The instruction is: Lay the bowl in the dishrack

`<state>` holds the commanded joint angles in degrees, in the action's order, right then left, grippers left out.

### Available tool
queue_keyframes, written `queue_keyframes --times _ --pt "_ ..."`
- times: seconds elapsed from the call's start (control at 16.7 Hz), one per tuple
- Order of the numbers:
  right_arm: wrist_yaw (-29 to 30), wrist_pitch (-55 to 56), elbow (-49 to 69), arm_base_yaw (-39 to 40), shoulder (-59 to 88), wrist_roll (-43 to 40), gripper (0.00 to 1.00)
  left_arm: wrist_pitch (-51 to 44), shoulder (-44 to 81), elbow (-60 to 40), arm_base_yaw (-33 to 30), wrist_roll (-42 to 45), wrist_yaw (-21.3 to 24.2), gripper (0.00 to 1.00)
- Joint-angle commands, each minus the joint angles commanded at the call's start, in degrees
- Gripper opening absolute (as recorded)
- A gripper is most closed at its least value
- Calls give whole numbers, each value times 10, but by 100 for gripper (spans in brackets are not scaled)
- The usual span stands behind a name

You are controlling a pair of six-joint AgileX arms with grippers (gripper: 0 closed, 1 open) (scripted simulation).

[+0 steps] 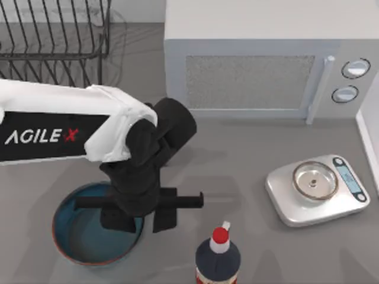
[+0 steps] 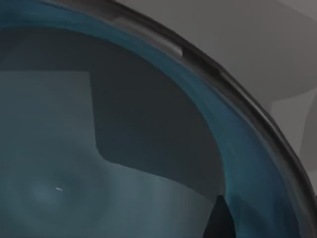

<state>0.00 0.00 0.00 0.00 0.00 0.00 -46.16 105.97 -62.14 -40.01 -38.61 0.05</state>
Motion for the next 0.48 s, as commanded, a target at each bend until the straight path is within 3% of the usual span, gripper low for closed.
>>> queue_keyframes --times 0.12,0.48 --pt "0 0 0 0 0 0 100 0 0 0 0 0 0 2" --pt "0 0 0 0 0 0 100 0 0 0 0 0 0 0"
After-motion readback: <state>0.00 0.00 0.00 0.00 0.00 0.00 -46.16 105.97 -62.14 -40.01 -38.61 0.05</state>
